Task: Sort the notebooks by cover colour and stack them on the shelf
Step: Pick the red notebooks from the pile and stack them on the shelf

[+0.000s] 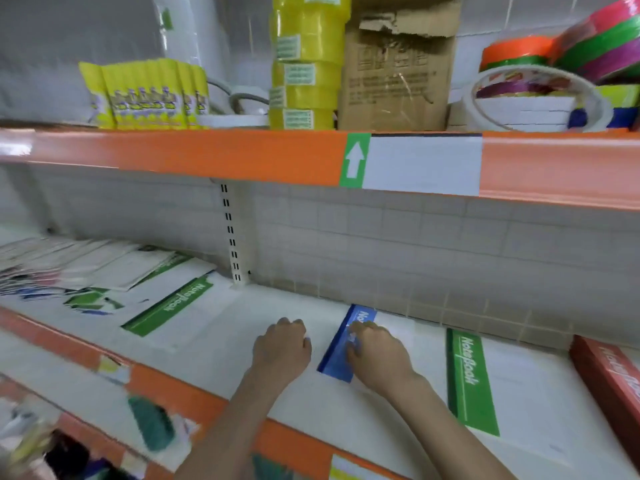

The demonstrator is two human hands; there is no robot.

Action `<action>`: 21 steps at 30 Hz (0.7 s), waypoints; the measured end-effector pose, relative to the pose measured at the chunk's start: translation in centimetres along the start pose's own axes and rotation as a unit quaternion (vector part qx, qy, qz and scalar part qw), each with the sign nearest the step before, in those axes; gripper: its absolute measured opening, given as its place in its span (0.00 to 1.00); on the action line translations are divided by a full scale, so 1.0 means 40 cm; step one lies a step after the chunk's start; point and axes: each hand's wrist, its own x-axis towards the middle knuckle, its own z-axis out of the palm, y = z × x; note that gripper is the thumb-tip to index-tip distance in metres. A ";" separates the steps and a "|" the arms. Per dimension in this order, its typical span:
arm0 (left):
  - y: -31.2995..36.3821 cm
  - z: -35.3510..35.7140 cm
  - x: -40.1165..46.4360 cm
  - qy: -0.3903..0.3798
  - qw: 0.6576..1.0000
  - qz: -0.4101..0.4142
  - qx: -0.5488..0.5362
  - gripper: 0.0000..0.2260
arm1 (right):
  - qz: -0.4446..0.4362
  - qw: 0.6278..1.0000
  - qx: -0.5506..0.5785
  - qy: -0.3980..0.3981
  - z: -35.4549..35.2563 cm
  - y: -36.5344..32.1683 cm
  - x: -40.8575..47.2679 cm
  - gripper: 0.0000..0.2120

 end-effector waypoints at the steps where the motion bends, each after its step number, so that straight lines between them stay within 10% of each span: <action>1: -0.044 -0.011 0.000 0.000 1.000 -0.004 0.005 0.14 | -0.007 1.000 0.003 -0.002 0.015 -0.039 0.014 0.16; 21: -0.783 -0.233 -0.152 0.031 0.975 -0.214 0.058 0.15 | -0.237 0.965 0.093 -0.062 0.315 -0.737 0.213 0.16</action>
